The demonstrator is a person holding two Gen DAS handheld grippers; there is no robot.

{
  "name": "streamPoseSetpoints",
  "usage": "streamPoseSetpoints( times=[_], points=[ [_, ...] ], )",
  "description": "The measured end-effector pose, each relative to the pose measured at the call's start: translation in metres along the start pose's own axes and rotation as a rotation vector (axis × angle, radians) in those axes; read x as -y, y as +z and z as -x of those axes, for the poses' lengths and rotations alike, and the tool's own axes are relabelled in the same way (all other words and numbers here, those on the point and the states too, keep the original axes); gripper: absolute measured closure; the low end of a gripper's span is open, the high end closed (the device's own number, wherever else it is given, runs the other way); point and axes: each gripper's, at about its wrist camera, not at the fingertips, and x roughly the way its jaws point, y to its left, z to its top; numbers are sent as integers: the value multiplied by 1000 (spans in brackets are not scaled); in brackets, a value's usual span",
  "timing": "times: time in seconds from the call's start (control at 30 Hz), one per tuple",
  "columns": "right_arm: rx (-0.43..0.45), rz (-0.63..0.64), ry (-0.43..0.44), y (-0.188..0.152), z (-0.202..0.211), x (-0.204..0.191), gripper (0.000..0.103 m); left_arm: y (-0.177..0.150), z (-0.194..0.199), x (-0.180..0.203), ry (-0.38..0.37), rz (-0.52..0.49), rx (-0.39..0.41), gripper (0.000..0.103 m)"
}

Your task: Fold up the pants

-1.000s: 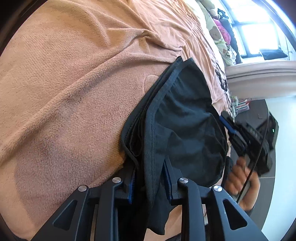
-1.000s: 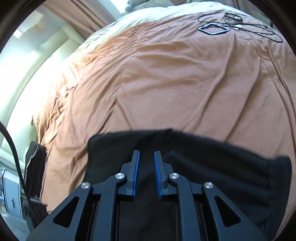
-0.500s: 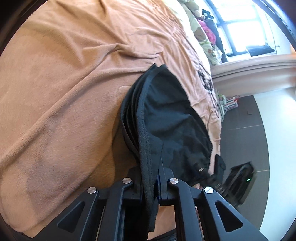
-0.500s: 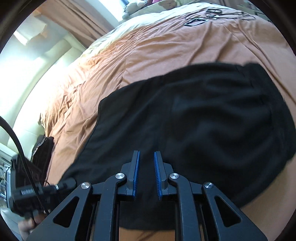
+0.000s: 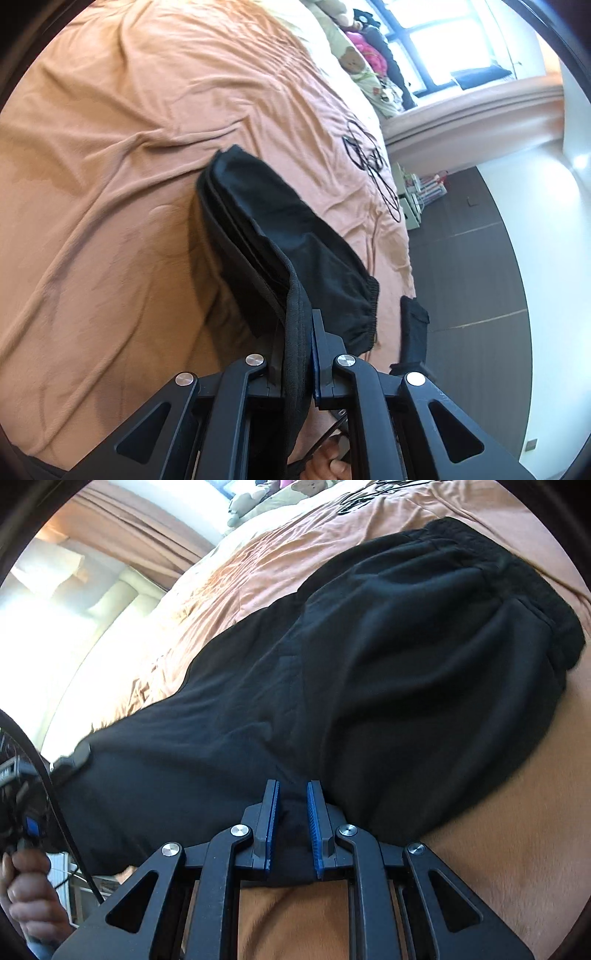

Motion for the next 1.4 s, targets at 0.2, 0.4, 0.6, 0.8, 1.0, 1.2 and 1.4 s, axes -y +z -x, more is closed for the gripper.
streamPoseSetpoints(
  times=[0.2, 0.4, 0.6, 0.8, 1.0, 1.2, 1.4],
  points=[
    [-6, -8, 37, -3, 20, 10, 90, 7, -8, 34, -22, -72, -20, 94],
    [48, -18, 73, 1, 60, 24, 90, 9, -21, 74, -26, -164, -47, 94],
    [120, -26, 79, 4, 106, 41, 90, 5, -50, 105, -21, -236, -94, 94],
    [148, -58, 65, -6, 127, 64, 90, -3, -84, 128, -13, -279, -159, 94],
    [160, -112, 41, -21, 138, 76, 90, -18, -116, 143, -11, -318, -228, 94],
    [188, -139, 28, -30, 161, 86, 72, -38, -152, 151, 3, -340, -308, 94],
    [214, -168, 6, -37, 181, 103, 68, -58, -180, 153, 25, -350, -372, 92]
  ],
)
